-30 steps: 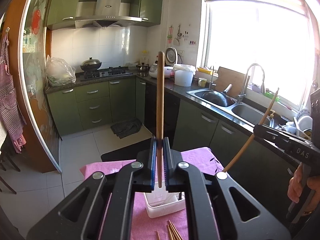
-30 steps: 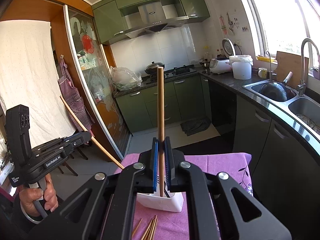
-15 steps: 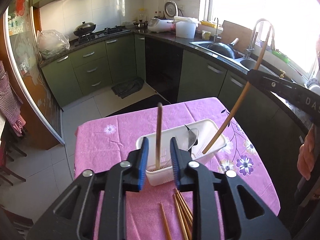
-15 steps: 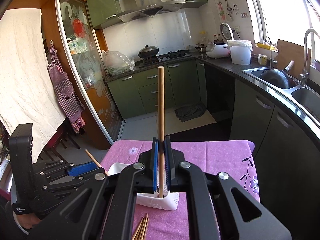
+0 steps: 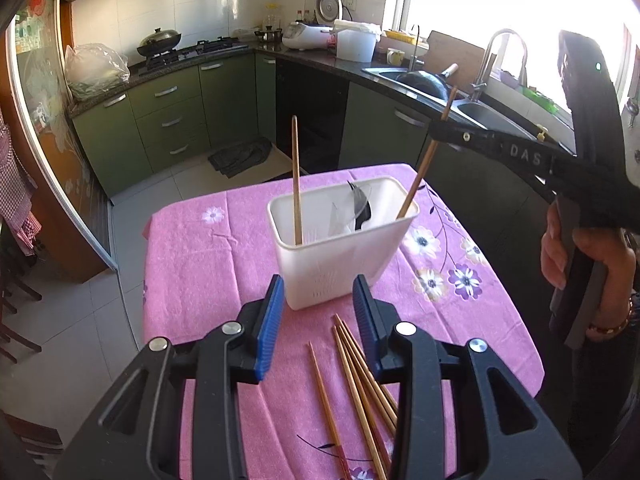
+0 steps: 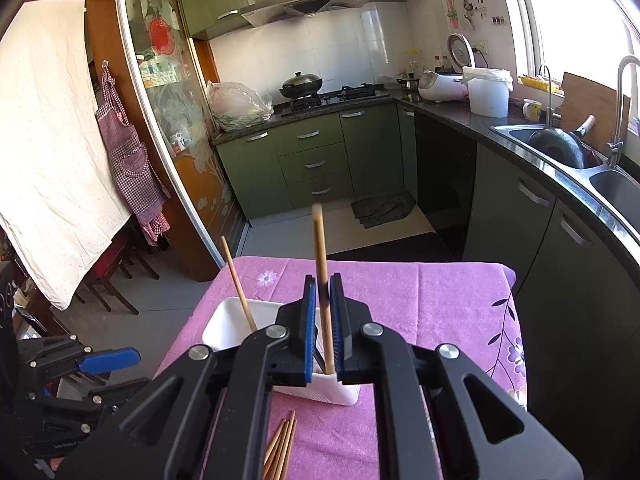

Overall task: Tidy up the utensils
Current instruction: 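Carry both chopsticks to the holder, drop them in and open both tools, then grasp and lift a chopstick with the left tool while the right moves to the chopsticks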

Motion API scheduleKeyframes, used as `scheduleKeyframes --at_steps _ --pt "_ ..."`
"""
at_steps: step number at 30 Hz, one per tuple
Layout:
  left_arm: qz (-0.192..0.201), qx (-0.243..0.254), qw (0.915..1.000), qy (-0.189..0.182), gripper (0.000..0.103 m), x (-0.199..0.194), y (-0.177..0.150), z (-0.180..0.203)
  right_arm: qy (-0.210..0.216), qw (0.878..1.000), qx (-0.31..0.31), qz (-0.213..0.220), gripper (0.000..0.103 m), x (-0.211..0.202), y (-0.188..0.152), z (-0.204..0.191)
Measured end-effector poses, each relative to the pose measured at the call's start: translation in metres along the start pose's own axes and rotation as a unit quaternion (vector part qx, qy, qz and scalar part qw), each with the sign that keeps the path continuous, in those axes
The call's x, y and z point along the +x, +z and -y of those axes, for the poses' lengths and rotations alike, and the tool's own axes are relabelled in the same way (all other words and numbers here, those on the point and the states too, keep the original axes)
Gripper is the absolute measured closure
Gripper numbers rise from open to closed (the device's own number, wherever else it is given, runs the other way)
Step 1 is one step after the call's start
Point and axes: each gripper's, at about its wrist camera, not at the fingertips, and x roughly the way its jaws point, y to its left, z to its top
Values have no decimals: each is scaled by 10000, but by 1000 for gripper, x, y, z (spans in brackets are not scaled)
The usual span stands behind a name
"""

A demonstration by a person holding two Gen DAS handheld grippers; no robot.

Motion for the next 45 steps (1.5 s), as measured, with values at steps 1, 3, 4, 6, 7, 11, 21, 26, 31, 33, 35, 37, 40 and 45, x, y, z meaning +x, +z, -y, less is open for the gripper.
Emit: scheduleKeyframes --at_steps 1,3,4,6,7,11,21,26,31,33,35,37,40,45 --pt "-116 -4 9999 -55 69 4 -5 1 0 10000 -17 8 94 -2 -1 -1" --pt "-370 24 9992 -124 69 16 -16 3 19 10000 -43 31 94 -10 0 -2" --pt "-497 37 9987 -133 69 22 -22 4 37 10000 -37 54 94 -14 -1 -2" --pt "-755 9 9970 -186 69 35 -35 4 105 9999 -49 106 94 -28 -5 -3" --pt "-883 -25 9959 -187 69 42 -40 4 127 9998 -54 144 94 -36 -7 -4" --pt "-1346 -75 9908 -94 69 70 -61 2 153 9997 -108 138 94 -65 -27 -3" --pt "-2561 -414 9657 -58 78 131 -99 5 -59 9920 -82 -1255 92 -34 -123 30" --pt "-2795 -367 9591 247 86 147 -107 9 67 9874 124 -1579 91 -19 -150 46" --pt "-2975 -275 9532 458 87 154 -112 15 128 9851 87 -1711 91 -11 -156 45" --pt "-2982 -221 9530 491 88 155 -112 17 135 9839 47 -1779 91 -9 -158 42" --pt "-3009 -213 9522 473 92 155 -112 19 157 9823 6 -1865 91 -5 -160 39" --pt "-3005 -190 9525 460 95 157 -111 23 166 9808 -44 -1941 91 -1 -162 36" --pt "-2957 -222 9541 422 96 158 -112 28 252 9778 -61 -2080 91 5 -167 32" --pt "-2723 -319 9612 305 96 143 -104 21 259 9736 -163 -2261 91 10 -172 22"
